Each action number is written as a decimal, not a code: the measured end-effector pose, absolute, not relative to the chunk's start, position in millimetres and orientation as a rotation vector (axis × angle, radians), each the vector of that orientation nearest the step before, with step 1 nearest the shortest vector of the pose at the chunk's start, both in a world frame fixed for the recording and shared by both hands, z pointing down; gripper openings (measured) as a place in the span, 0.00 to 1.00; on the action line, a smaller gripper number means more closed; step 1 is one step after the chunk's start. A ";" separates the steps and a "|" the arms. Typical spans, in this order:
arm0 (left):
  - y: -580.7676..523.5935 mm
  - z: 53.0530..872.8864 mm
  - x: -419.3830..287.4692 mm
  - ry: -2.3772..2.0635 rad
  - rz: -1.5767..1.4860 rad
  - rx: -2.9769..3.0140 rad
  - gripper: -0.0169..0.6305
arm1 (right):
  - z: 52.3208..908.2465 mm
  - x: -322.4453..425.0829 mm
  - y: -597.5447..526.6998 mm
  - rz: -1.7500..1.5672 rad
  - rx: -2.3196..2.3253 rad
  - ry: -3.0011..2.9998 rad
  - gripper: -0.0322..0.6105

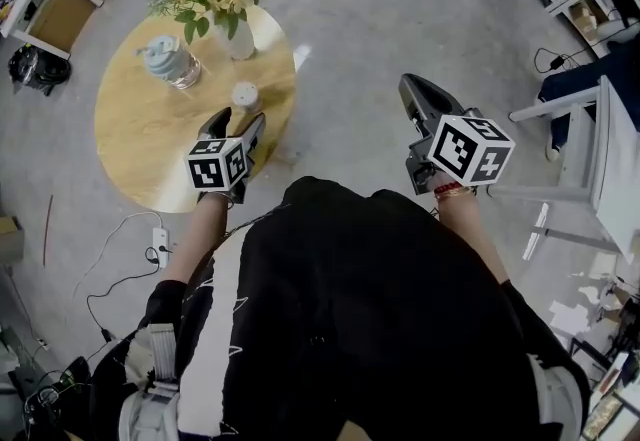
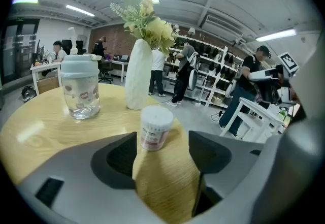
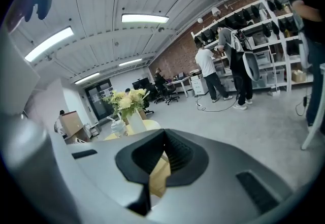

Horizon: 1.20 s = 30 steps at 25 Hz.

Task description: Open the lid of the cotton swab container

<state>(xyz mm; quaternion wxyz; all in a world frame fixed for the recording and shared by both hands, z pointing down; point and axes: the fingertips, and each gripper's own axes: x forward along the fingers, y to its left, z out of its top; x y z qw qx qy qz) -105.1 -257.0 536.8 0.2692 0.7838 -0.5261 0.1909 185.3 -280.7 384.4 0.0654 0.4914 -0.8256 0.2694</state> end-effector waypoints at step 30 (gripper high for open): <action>-297.2 568.7 -110.1 -1.434 0.658 2.145 0.51 | 382.1 269.0 -233.7 0.857 1.782 -2.319 0.06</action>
